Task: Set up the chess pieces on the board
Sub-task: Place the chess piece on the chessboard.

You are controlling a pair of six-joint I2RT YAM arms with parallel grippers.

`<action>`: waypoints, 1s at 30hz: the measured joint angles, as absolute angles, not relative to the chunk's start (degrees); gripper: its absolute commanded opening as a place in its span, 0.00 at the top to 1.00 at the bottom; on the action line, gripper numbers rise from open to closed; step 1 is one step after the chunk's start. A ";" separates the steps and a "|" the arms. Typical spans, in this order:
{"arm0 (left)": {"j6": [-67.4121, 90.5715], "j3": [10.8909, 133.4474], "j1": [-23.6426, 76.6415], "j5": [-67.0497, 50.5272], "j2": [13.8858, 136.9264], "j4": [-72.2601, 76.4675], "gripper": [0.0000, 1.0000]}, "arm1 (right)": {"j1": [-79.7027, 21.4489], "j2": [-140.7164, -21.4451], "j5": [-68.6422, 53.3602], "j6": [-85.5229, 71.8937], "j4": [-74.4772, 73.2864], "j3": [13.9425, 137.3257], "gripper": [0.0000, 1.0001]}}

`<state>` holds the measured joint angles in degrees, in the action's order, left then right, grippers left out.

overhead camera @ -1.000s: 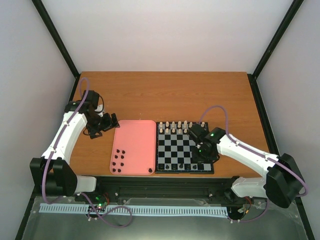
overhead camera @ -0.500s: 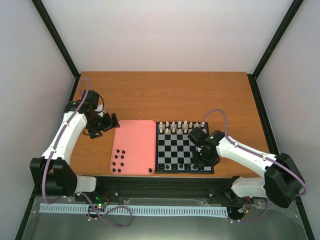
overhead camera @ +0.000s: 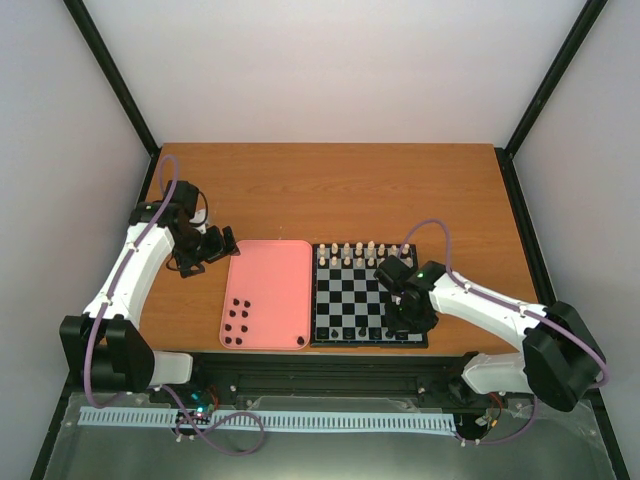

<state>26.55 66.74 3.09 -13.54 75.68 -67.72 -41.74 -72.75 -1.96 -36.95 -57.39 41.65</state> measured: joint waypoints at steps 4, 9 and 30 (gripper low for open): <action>26.55 66.74 3.09 -13.54 75.68 -67.72 0.00 | -41.71 -73.52 -1.93 -36.95 -56.84 41.50 0.96; 26.55 66.72 3.09 -13.54 75.68 -67.72 0.00 | -41.71 -73.89 -1.76 -36.95 -56.45 41.45 0.92; 26.52 66.67 3.09 -13.54 75.68 -67.72 0.00 | -41.69 -72.71 2.42 -38.04 -59.24 44.80 0.51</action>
